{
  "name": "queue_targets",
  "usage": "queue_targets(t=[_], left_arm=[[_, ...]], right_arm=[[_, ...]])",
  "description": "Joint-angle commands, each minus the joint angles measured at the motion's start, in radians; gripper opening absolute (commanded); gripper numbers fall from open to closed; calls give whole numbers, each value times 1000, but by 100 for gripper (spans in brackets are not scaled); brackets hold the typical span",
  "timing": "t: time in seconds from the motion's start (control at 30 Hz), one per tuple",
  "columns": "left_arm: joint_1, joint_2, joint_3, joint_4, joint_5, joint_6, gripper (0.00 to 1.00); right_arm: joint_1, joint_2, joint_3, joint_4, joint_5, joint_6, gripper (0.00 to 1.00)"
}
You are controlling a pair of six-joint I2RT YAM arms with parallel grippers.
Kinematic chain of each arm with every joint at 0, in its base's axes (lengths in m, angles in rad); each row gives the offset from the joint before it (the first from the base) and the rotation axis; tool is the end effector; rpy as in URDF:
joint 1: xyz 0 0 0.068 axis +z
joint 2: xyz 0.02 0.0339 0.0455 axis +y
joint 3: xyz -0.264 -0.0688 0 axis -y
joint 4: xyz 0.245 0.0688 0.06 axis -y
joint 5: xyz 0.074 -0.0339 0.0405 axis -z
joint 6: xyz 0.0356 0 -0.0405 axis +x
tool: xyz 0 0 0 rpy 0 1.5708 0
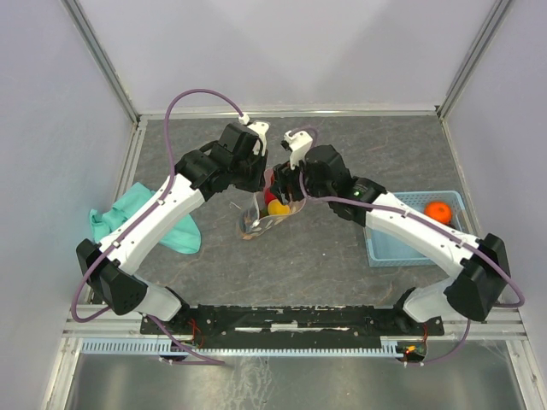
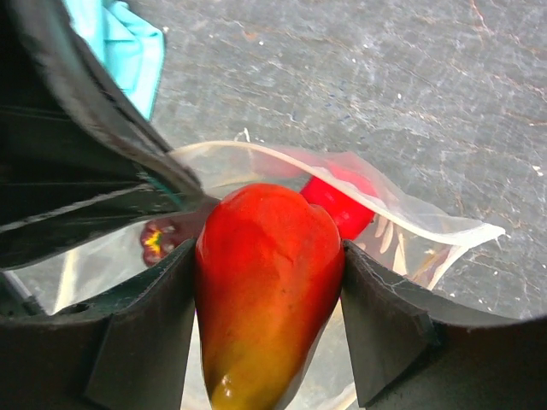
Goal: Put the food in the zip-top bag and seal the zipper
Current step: Place the fake fruit in the zipper food storage bag.
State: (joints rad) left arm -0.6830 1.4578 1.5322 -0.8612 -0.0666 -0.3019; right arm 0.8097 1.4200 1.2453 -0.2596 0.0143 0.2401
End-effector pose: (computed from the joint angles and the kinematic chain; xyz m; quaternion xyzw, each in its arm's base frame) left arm 0.2400 -0.1922 0.3763 0.1624 0.9093 -0.1534 0.3510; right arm 0.2290 0.2397 0.3449 -0.2331 0.8100 0.2645 0.4687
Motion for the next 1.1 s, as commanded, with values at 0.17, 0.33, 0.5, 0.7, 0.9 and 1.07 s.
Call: queue_targets(t=[0.17,0.33,0.5,0.7,0.9,1.07], left_arm=[[-6,-24,25,39,35,14,3],[-5,-21,22,39,37,12,3],[-6,-22,20,40,39,11,3],[-6,-20,17,44,39,8,3],[-6,-15,17,45,36,6,3],[-6,-8,20,44,36,6,3]], right_arm=[[3,42,-66,132,162,-40,65],[3,62,-68,136,236,-36,74],[3,65,-60,128,260,-21,79],[3,36,-53,115,265,14,80],[3,-34,-14,41,245,61,79],[4,-101,6,-49,296,110,77]])
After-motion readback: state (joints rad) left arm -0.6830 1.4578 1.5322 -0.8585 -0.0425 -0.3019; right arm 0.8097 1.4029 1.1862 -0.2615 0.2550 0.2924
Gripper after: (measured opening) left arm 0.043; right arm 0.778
